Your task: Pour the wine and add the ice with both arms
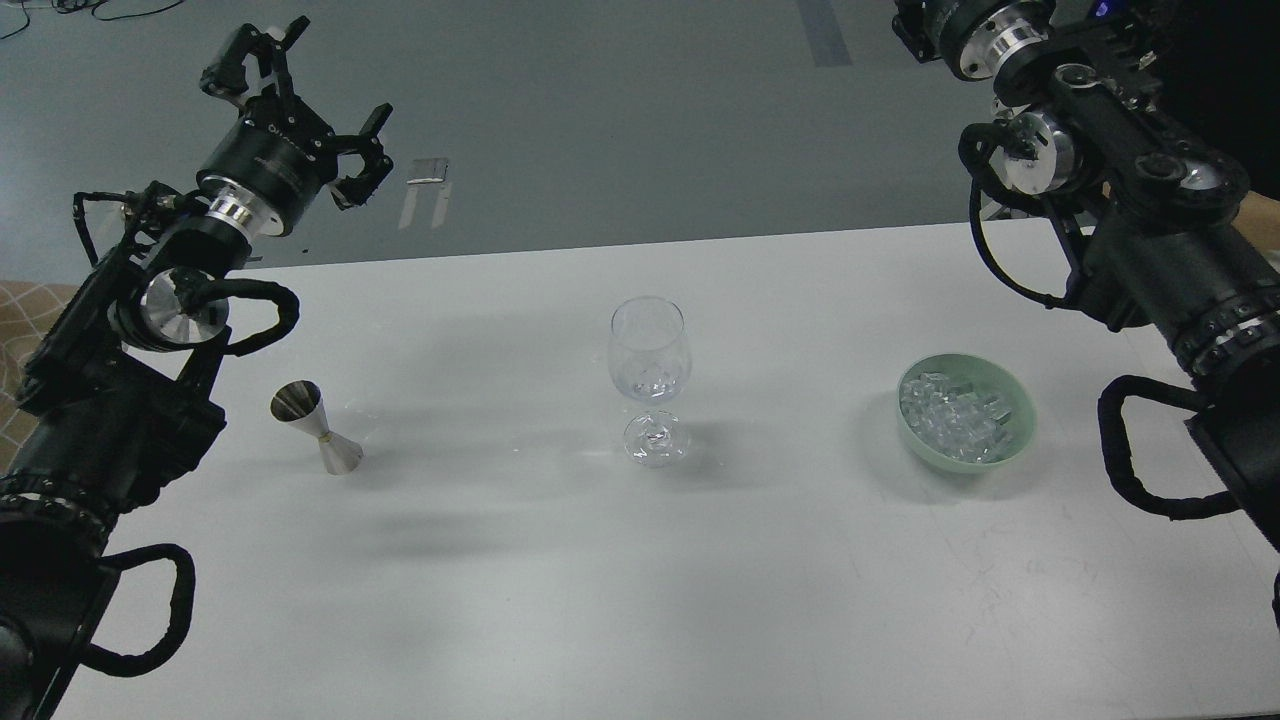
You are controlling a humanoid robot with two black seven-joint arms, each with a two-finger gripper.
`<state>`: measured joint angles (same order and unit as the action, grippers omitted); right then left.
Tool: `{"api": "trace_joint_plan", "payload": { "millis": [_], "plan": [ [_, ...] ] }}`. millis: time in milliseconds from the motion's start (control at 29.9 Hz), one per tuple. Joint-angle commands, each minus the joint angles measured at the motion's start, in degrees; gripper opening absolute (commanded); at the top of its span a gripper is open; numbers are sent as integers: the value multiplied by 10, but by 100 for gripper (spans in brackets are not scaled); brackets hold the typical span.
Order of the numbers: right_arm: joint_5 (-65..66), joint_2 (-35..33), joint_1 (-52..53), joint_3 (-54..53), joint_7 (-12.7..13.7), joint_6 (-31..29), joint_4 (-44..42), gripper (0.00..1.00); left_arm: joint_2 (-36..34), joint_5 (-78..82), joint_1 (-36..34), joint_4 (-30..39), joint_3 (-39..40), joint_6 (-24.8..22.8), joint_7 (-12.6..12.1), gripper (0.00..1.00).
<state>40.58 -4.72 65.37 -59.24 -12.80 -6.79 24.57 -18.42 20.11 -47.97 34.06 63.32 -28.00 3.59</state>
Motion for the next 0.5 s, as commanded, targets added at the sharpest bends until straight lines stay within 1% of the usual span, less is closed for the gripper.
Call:
{"api": "trace_joint_plan", "payload": {
  "millis": [0,33,67,100,167,234,268,301,368,468],
  "plan": [
    [-95,9,-14,-1,-7,-13,-1,100,8,3,-1,-13,-8,0,74,98],
    [-106,13,-16,-1,-11,-19,0,100,9,3,-1,-15,-8,0,86,98],
    [-117,22,-18,-1,-21,-30,0,100,11,4,-5,-21,-12,0,102,98],
    [-120,25,-20,-2,-27,-33,0,100,11,4,-8,-26,-16,0,102,98],
    [-122,37,-23,-3,-62,-34,0,100,11,2,-19,-43,-37,0,103,98],
    [-123,44,-24,-3,-85,-38,0,100,10,-3,-22,-48,-39,0,103,98],
    [-123,44,-24,-3,-85,-38,0,100,10,-3,-22,-48,-39,0,103,98],
    [-123,47,-27,-3,-94,-38,0,100,9,-8,-23,-48,-37,0,103,98],
    [-123,47,-30,-10,-102,-38,0,100,9,-9,-25,-48,-36,0,104,98],
    [-123,47,-31,-24,-103,-41,0,100,9,-9,-30,-47,-36,0,105,98]
  ]
}}
